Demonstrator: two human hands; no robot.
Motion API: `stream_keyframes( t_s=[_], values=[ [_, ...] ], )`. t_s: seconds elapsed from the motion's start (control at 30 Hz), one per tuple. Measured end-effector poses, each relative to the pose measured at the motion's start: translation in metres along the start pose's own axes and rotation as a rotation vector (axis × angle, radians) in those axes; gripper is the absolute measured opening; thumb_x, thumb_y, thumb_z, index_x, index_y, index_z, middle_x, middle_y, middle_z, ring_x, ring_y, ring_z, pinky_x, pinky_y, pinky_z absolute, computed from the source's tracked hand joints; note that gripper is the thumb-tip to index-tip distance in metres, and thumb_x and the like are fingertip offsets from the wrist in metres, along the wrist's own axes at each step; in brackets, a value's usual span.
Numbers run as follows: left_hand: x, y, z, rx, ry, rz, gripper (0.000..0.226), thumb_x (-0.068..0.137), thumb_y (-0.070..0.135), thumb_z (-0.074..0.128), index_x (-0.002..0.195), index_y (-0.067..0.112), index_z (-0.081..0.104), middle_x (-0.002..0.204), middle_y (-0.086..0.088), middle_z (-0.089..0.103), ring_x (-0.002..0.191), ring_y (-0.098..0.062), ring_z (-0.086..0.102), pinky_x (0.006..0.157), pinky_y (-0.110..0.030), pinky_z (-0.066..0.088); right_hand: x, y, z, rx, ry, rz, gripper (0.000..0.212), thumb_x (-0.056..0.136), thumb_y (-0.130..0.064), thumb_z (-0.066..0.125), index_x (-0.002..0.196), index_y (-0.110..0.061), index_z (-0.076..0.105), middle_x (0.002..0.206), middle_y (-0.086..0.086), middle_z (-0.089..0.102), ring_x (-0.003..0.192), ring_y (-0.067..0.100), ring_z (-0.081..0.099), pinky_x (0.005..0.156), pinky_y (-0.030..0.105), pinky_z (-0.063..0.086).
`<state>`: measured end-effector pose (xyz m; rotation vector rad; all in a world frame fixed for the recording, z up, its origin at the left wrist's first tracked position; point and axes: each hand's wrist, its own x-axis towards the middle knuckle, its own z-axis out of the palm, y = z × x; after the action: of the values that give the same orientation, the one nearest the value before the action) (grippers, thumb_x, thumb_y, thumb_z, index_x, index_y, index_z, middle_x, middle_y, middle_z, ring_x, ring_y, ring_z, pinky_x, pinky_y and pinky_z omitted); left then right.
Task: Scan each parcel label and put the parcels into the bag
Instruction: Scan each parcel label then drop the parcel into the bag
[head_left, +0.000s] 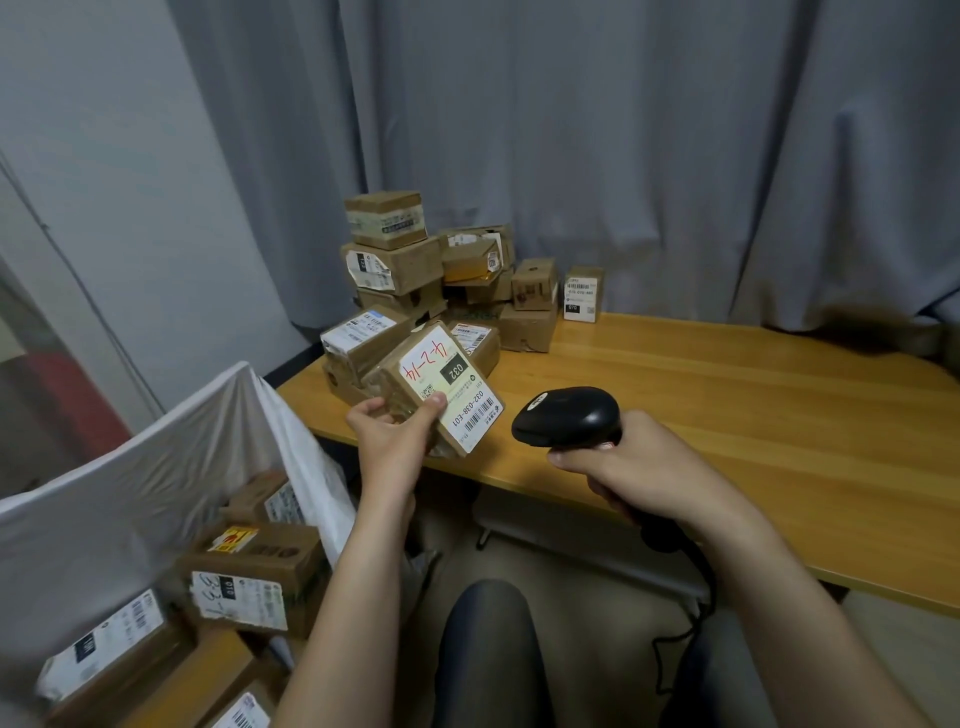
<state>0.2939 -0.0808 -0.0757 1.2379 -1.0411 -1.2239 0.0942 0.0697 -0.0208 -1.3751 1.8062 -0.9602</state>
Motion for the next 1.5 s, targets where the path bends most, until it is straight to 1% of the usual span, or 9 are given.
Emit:
stream_keyframes(
  t_s=[0.23,0.4,0.47,0.6,0.73,0.97,1.17,1.33,1.5],
  values=[
    [-0.004,-0.005,-0.001,0.011,-0.018,0.001,0.072,0.082,0.027,0.087,0.133,0.025,0.035,0.115,0.001,0.060,0.099,-0.013,0.067,0.091,-0.039,0.059,0.001,0.007,0.001,0.031,0.006,-0.007,0.033,0.092,-0.030,0.078,0.068,-0.017,0.060,0.054,0.004,0.054,0.047,0.021,0.049,0.053,0.033,0.039],
    [-0.007,0.001,-0.008,0.075,-0.034,0.050,0.074,0.079,0.029,0.089,0.131,0.025,0.037,0.114,0.005,0.054,0.102,-0.013,0.065,0.094,-0.043,0.059,0.014,0.011,0.008,0.118,0.119,0.015,0.023,0.092,-0.035,0.076,0.083,-0.016,0.066,0.059,0.000,0.058,0.051,0.016,0.054,0.057,0.034,0.045],
    [-0.009,0.005,-0.017,0.126,-0.033,0.095,0.072,0.079,0.027,0.089,0.128,0.025,0.037,0.114,0.006,0.052,0.097,-0.003,0.059,0.093,-0.041,0.059,0.026,0.007,0.018,0.175,0.131,0.013,0.023,0.093,-0.031,0.074,0.090,-0.010,0.067,0.065,0.004,0.058,0.056,0.021,0.055,0.058,0.036,0.045],
    [-0.013,0.018,-0.044,0.261,-0.008,0.212,0.068,0.081,0.025,0.088,0.127,0.024,0.038,0.108,0.012,0.052,0.088,0.006,0.054,0.066,-0.018,0.054,0.050,-0.013,0.047,0.224,0.089,-0.034,0.019,0.094,-0.031,0.072,0.097,-0.013,0.069,0.073,0.007,0.062,0.062,0.023,0.058,0.061,0.038,0.047],
    [-0.002,0.025,-0.098,0.450,0.076,0.275,0.056,0.073,0.028,0.093,0.103,0.027,0.046,0.108,0.010,0.060,0.101,-0.016,0.066,0.080,-0.042,0.061,0.067,-0.032,0.072,0.226,0.012,-0.058,0.016,0.094,-0.032,0.073,0.094,-0.018,0.068,0.076,0.006,0.065,0.069,0.023,0.061,0.068,0.040,0.048],
    [0.023,0.018,-0.205,0.894,0.303,0.220,0.055,0.062,0.028,0.094,0.083,0.030,0.043,0.102,-0.001,0.058,0.099,-0.033,0.058,0.084,-0.050,0.052,0.080,-0.044,0.103,0.211,-0.076,-0.067,0.013,0.094,-0.033,0.074,0.095,-0.021,0.068,0.080,0.003,0.067,0.075,0.023,0.062,0.073,0.041,0.047],
    [0.027,-0.012,-0.246,1.060,0.475,0.123,0.037,0.076,0.019,0.080,0.094,0.030,0.049,0.123,0.003,0.048,0.119,-0.033,0.043,0.098,-0.050,0.040,0.081,-0.055,0.121,0.164,-0.129,-0.045,0.018,0.098,-0.028,0.071,0.090,-0.013,0.065,0.071,0.006,0.060,0.056,0.018,0.056,0.049,0.029,0.045],
    [0.035,-0.044,-0.255,1.144,0.601,0.098,0.029,0.077,0.002,0.064,0.088,0.027,0.053,0.138,0.000,0.045,0.123,-0.035,0.033,0.102,-0.050,0.031,0.084,-0.051,0.131,0.133,-0.158,-0.013,0.021,0.098,-0.027,0.071,0.090,-0.008,0.066,0.068,0.007,0.060,0.054,0.019,0.057,0.048,0.030,0.047],
    [0.042,-0.048,-0.266,1.238,0.638,-0.010,0.039,0.085,0.016,0.067,0.123,0.019,0.059,0.147,-0.006,0.040,0.129,-0.039,0.035,0.107,-0.052,0.033,0.085,-0.045,0.130,0.115,-0.160,-0.003,0.023,0.098,-0.027,0.071,0.089,-0.007,0.066,0.067,0.007,0.061,0.056,0.021,0.058,0.051,0.033,0.048]
  ],
)
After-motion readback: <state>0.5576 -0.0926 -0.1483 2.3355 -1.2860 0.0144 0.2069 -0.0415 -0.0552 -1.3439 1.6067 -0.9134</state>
